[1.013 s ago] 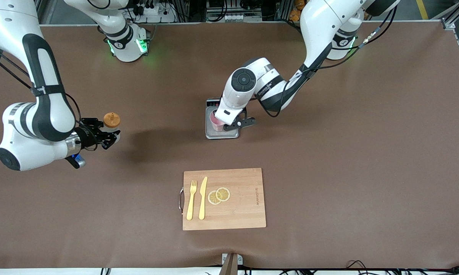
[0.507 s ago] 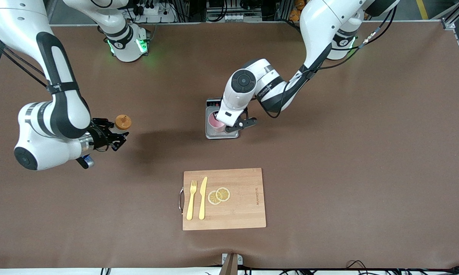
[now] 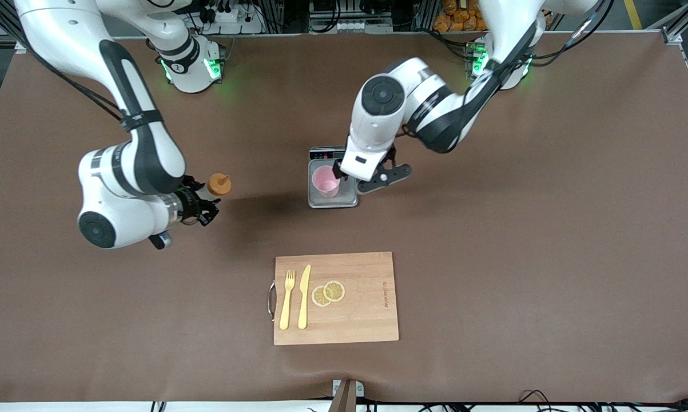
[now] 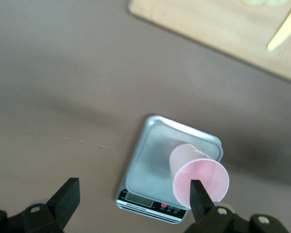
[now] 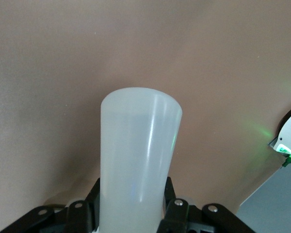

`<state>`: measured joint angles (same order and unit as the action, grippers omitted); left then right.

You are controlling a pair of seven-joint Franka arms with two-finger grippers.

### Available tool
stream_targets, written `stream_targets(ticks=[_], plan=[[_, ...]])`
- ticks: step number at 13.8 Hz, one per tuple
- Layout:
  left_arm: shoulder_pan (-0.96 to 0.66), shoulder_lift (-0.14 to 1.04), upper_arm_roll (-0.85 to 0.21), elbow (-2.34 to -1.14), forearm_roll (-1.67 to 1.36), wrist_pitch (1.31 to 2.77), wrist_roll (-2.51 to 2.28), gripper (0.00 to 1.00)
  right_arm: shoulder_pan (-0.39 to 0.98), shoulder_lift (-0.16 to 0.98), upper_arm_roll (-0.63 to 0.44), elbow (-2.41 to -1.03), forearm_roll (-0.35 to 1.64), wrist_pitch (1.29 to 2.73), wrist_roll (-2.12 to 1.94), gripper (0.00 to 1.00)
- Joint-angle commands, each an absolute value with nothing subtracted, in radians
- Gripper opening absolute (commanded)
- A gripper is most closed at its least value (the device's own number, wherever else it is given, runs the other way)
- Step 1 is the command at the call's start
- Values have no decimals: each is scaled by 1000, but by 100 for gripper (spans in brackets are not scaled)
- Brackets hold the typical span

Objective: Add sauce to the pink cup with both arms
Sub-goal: 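Bring the bottle over the cup while the left gripper withdraws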

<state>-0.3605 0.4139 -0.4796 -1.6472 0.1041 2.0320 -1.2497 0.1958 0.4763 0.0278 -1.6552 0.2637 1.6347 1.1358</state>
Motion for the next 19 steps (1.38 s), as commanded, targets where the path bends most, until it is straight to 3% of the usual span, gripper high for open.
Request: stream_targets(ticks=[1, 13, 19], plan=[[-289, 295, -480, -1674, 130, 1974, -1224, 100, 241, 453, 21, -1654, 239, 1646, 1227, 51], [152, 55, -479, -1666, 115, 1813, -533, 100, 448, 517, 20, -1615, 226, 1712, 1551, 51], [254, 52, -479, -1540, 77, 1648, -373, 100, 515, 568, 21, -1600, 144, 1744, 1664, 50]])
